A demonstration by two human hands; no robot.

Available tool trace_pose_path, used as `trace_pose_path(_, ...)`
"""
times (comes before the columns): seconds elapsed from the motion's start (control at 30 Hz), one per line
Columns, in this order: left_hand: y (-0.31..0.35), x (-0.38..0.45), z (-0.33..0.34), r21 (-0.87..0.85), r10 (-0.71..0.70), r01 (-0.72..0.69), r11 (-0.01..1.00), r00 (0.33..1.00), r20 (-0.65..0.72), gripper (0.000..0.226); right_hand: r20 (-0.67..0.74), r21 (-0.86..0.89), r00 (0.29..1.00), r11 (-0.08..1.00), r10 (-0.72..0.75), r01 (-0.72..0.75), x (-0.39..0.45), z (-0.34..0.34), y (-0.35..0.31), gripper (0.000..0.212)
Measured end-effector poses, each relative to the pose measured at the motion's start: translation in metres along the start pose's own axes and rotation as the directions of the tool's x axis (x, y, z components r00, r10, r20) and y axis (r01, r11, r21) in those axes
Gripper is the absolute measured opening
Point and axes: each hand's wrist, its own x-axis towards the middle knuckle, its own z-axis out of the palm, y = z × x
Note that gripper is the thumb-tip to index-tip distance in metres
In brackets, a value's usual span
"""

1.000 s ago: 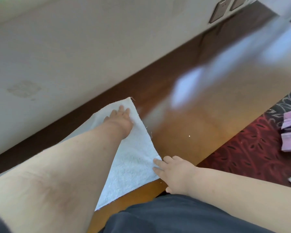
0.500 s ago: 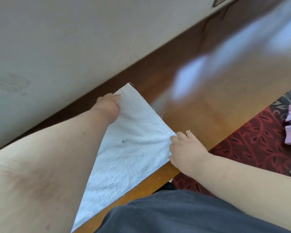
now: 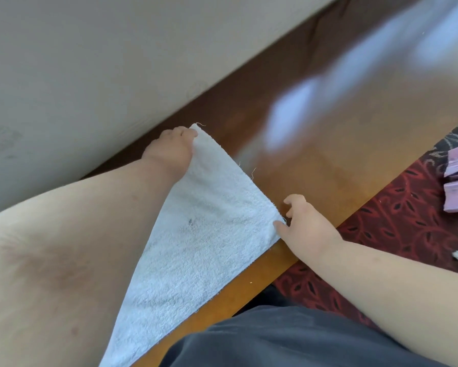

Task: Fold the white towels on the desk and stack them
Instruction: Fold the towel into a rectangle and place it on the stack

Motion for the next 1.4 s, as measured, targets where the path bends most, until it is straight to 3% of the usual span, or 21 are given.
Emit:
trace_pose_path(0.1,0.017,0.024,-0.008,0.166,0.100,-0.115,0.979,0.990,0.094,0.075,0.070,-0.003,0.993,0.996,0.093,-0.093,0.007,0.006,-0.004,0.048)
trace_pose_path(0.17,0.026,0.033,-0.011,0.286,0.103,-0.135,0.949,0.987,0.124,0.075,0.103,-0.023,0.987,0.993,0.120,-0.118,0.010,0.010,-0.005,0.042)
trace_pose_path(0.3,0.032,0.033,-0.014,0.420,0.074,-0.107,0.901,0.993,0.095,0.049,0.175,-0.053,0.977,0.992,0.122,-0.115,0.012,0.011,-0.007,0.015)
trace_pose_path(0.4,0.025,0.023,-0.018,0.435,0.082,-0.088,0.896,0.996,0.033,0.028,0.135,-0.044,0.987,0.996,0.083,-0.077,0.008,0.011,-0.010,0.007)
trace_pose_path(0.47,0.013,0.013,-0.025,0.354,0.047,-0.040,0.935,0.999,-0.014,0.021,0.085,-0.018,0.995,0.998,0.054,-0.053,0.002,0.014,-0.012,0.003)
trace_pose_path(0.53,-0.002,0.001,-0.035,0.231,-0.019,0.026,0.973,0.999,-0.035,0.016,0.037,0.000,0.999,1.000,-0.016,0.016,-0.005,0.016,-0.015,0.018)
trace_pose_path(0.63,-0.028,-0.026,-0.046,0.116,-0.123,0.123,0.986,0.992,-0.004,0.009,0.028,-0.061,0.963,0.961,-0.268,0.270,-0.018,0.015,-0.029,0.019)
trace_pose_path(0.7,-0.044,-0.046,-0.053,0.116,-0.188,0.185,0.976,0.982,0.016,0.012,0.073,-0.131,0.885,0.875,-0.460,0.466,-0.029,0.013,-0.045,0.012)
trace_pose_path(0.77,-0.058,-0.068,-0.063,0.125,-0.247,0.243,0.962,0.969,0.018,0.014,0.113,-0.212,0.770,0.742,-0.628,0.636,-0.042,0.018,-0.063,0.025)
trace_pose_path(0.87,-0.080,-0.103,-0.074,0.075,-0.343,0.339,0.938,0.938,0.049,0.016,0.198,-0.255,0.619,0.569,-0.760,0.781,-0.068,0.029,-0.092,0.027)
trace_pose_path(0.97,-0.111,-0.131,-0.076,-0.070,-0.401,0.407,0.911,0.912,0.087,0.022,0.243,-0.217,0.529,0.486,-0.813,0.846,-0.100,0.048,-0.121,0.021)
trace_pose_path(1.03,-0.136,-0.153,-0.070,-0.236,-0.413,0.423,0.875,0.906,0.094,0.028,0.256,-0.205,0.511,0.471,-0.820,0.858,-0.122,0.065,-0.139,0.023)
trace_pose_path(1.13,-0.171,-0.197,-0.050,-0.422,-0.320,0.249,0.872,0.941,-0.107,0.050,0.253,-0.185,0.527,0.494,-0.811,0.849,-0.156,0.095,-0.168,0.025)
trace_pose_path(1.23,-0.203,-0.240,-0.037,-0.504,-0.282,0.179,0.845,0.950,-0.134,0.054,0.242,-0.162,0.517,0.491,-0.821,0.856,-0.190,0.129,-0.197,0.027)
trace_pose_path(1.3,-0.224,-0.264,-0.030,-0.607,-0.309,0.200,0.769,0.948,-0.079,0.053,0.273,-0.147,0.499,0.477,-0.822,0.866,-0.207,0.153,-0.215,0.026)
trace_pose_path(1.4,-0.261,-0.297,-0.022,-0.822,-0.420,0.246,0.513,0.907,0.009,0.039,0.325,-0.141,0.493,0.474,-0.807,0.869,-0.226,0.184,-0.242,0.023)
